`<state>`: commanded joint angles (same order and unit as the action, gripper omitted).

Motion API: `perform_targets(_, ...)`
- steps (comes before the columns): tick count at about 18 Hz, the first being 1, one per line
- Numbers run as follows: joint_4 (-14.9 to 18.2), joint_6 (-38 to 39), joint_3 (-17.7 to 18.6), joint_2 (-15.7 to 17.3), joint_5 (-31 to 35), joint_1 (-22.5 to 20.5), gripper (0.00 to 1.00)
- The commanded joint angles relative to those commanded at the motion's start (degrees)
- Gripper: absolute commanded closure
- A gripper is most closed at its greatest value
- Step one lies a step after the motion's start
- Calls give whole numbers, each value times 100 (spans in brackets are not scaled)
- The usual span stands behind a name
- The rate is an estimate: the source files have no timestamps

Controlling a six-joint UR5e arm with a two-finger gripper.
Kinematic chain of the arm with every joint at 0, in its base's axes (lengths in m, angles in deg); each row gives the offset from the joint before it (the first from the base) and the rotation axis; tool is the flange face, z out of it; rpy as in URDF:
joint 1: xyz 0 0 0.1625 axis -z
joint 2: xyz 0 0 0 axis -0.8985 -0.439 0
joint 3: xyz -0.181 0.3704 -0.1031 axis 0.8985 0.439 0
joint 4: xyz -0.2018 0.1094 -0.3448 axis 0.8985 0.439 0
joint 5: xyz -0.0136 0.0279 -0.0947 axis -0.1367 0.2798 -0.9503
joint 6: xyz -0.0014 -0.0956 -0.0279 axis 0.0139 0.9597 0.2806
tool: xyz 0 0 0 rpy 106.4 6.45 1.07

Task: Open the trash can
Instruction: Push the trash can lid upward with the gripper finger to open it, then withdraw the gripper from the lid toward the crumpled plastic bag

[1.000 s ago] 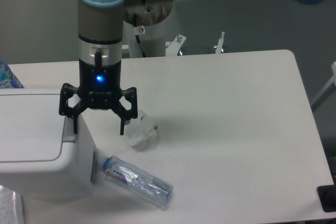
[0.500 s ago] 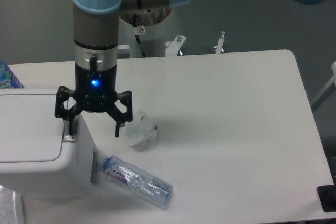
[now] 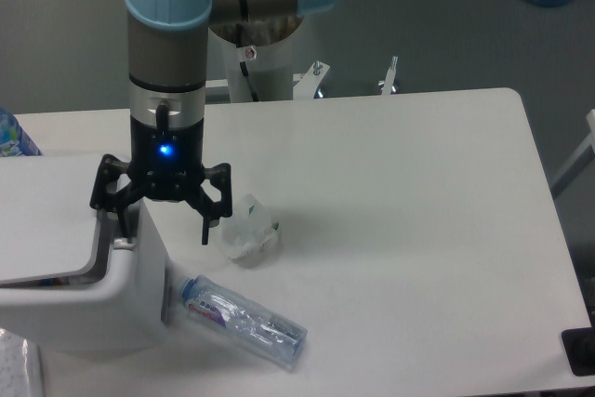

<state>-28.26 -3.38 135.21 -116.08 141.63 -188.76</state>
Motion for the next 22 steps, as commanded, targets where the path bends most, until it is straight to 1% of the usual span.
perform_targets(5,0,-26,-132,61,-35,-52,0)
perform_targets(7,0,-26,-202,70,-262,-166,0)
perform_targets(9,0,-9,-211,79,-649,-473,0)
perform_targets(12,0,-26,-211,263,-633,-825,0)
perform_targets(13,0,-26,-228,281,-633,-965,0)
perform_targets(16,-53,-123,-264,307,-519,-1203,0)
perform_targets(18,-44,-411,-316,343,-413,-1388,0)
perform_targets(21,105,-1237,-308,387,-247,-1503,0)
perform_targets(22,201,-1474,-290,430,-168,-1512,0)
